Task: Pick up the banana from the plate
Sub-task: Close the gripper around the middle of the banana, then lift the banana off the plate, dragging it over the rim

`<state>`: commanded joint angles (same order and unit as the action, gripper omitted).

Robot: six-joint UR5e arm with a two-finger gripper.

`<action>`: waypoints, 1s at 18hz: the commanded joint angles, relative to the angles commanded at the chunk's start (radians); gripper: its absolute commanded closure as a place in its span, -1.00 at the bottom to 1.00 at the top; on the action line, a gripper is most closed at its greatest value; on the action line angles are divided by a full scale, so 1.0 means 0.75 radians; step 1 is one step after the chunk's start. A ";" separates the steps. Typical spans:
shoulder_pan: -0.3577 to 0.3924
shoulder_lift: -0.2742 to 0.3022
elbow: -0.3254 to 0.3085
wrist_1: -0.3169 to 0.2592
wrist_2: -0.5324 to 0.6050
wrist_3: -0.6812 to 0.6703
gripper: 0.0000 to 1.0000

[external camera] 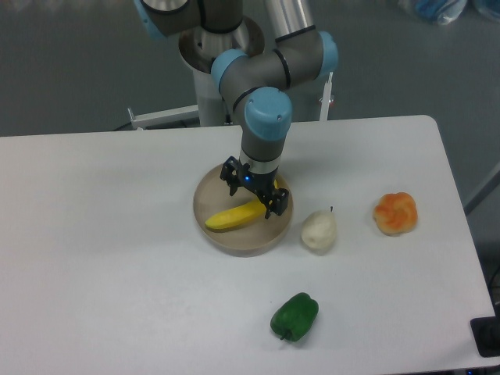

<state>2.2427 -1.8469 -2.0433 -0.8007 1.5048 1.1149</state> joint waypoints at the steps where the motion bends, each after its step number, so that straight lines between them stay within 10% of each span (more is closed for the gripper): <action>1: -0.008 -0.004 -0.002 0.000 0.004 0.010 -1.00; 11: -0.023 -0.029 -0.014 0.002 0.029 0.017 -0.97; 14: -0.023 -0.031 -0.006 0.002 0.027 0.017 -0.24; 18: -0.025 -0.035 0.002 0.000 0.025 0.019 0.22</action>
<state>2.2243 -1.8730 -2.0417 -0.8007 1.5232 1.1290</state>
